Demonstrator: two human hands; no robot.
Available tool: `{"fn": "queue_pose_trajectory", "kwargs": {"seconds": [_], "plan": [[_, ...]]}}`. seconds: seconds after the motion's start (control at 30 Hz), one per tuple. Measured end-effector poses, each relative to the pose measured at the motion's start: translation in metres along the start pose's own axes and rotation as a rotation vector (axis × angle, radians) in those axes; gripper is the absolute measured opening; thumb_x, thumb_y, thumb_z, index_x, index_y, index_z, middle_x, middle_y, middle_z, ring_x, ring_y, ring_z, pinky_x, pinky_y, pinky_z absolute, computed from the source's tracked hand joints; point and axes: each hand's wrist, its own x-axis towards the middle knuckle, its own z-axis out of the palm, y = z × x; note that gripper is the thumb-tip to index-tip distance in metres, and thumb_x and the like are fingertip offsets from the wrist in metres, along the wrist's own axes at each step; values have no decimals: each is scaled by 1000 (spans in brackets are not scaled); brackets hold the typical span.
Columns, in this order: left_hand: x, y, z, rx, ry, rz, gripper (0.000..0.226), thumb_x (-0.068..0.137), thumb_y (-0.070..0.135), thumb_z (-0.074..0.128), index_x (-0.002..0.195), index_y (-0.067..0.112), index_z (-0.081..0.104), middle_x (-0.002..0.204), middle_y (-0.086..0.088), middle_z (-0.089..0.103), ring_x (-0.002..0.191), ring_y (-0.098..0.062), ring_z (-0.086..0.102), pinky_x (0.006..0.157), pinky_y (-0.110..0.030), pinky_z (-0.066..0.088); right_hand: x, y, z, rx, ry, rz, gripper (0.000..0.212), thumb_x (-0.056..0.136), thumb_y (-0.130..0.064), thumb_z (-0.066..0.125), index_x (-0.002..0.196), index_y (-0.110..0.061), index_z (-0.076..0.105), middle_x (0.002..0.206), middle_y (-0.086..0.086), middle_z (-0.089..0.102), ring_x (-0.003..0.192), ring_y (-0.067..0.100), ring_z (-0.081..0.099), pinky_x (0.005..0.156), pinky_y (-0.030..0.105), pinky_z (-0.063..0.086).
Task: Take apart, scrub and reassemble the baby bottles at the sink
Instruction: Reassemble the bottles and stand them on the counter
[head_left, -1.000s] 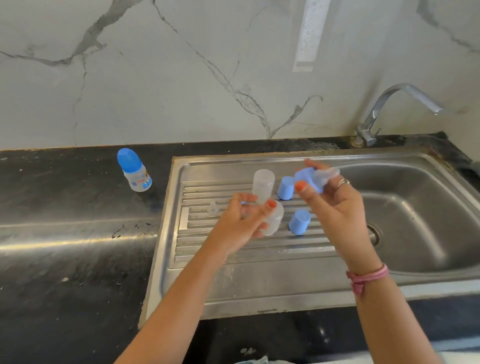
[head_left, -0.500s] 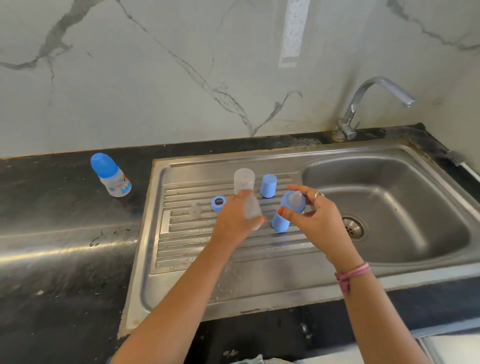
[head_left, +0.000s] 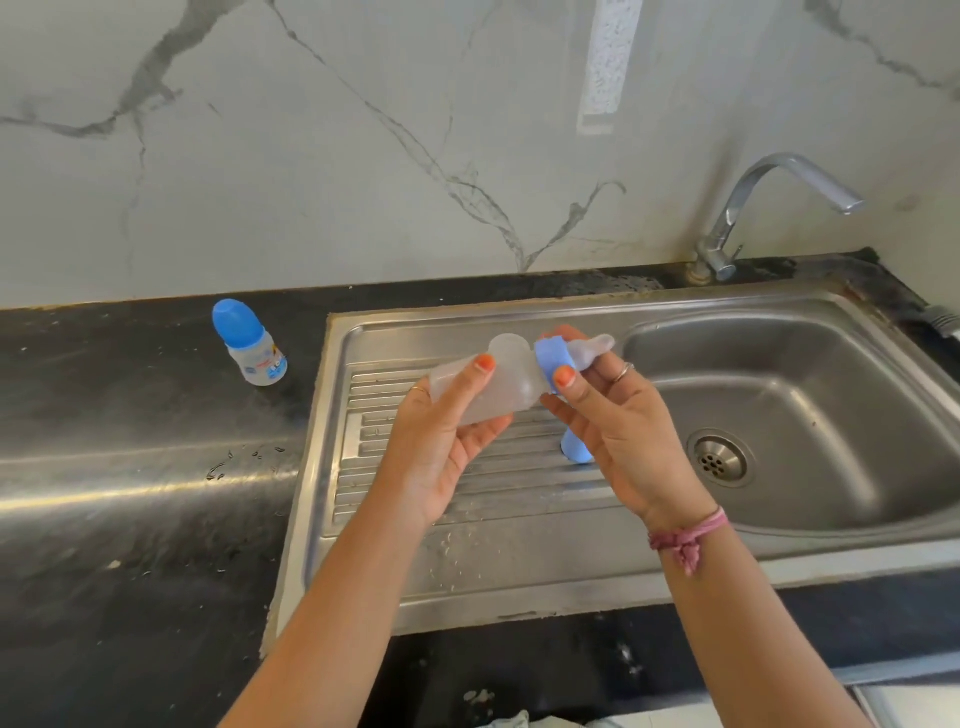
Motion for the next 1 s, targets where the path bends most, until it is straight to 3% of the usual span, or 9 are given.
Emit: {"fn": "queue_pose_trajectory", "kwargs": {"seconds": [0.1, 0.2, 0.27, 0.37, 0.53, 0.6, 0.7, 0.93, 1.0], "plan": [[-4, 4, -5, -8, -4, 24, 50, 70, 32, 77, 114, 13, 61, 93, 1, 74, 91, -12, 71, 71, -27, 57, -4, 3, 9, -12, -12, -2, 46, 74, -29, 72, 118, -20, 64, 117, 1, 70, 110, 17, 65, 94, 30, 53], [-7, 3, -10, -14, -32, 64, 53, 70, 20, 81, 116, 12, 56, 101, -4, 73, 99, -21, 70, 75, -30, 58, -5, 2, 17, -134, 105, -22, 31, 68, -41, 77, 91, -21, 75, 95, -1, 75, 92, 12, 70, 83, 22, 54], [-9, 3, -12, 7, -49, 82, 56, 66, 11, 85, 112, 17, 54, 97, -1, 72, 98, -22, 70, 78, -31, 59, -5, 2, 25, -239, 203, -1, 44, 64, -53, 75, 74, -10, 72, 78, 1, 70, 78, 11, 65, 77, 24, 52], [-11, 4, -16, -38, -103, 85, 53, 66, 9, 79, 112, 17, 54, 99, -4, 69, 96, -22, 70, 75, -29, 58, -5, -3, 30, -316, 167, 7, 72, 70, -61, 72, 88, 8, 64, 76, 5, 62, 75, 11, 62, 74, 22, 52], [-12, 7, -24, -135, -139, 100, 59, 66, 6, 81, 116, 14, 50, 100, -7, 70, 94, -21, 70, 72, -27, 58, -5, -10, 18, -134, -134, 133, 53, 83, -34, 73, 130, -28, 51, 124, -6, 66, 113, 13, 63, 95, 32, 53], [-13, 6, -26, -157, -165, 102, 62, 61, 9, 83, 113, 15, 51, 100, -7, 70, 96, -22, 69, 75, -28, 58, -5, -5, 24, -104, -115, 92, 42, 81, -28, 70, 122, -26, 60, 117, -4, 69, 108, 13, 65, 93, 31, 52], [-16, 3, -29, -148, -230, 113, 56, 65, 2, 82, 109, 19, 53, 101, -4, 71, 100, -23, 68, 80, -30, 59, -6, 3, 45, -144, 60, 64, 34, 72, -51, 72, 96, -27, 73, 94, -5, 73, 90, 7, 68, 86, 31, 52], [-18, 10, -46, 407, -188, 27, 67, 52, 31, 91, 113, 35, 62, 100, 11, 69, 100, -15, 68, 81, -35, 59, -4, -5, 46, -142, 46, 62, 59, 71, -39, 75, 116, -2, 63, 107, 14, 72, 101, 24, 69, 82, 30, 57], [-19, 19, -52, 549, -366, -135, 57, 56, 37, 90, 107, 39, 66, 102, 10, 70, 101, -14, 69, 79, -33, 59, -1, -12, 43, -225, -36, 40, 52, 72, -31, 79, 113, -3, 65, 106, 13, 72, 100, 23, 69, 84, 30, 56]]}}
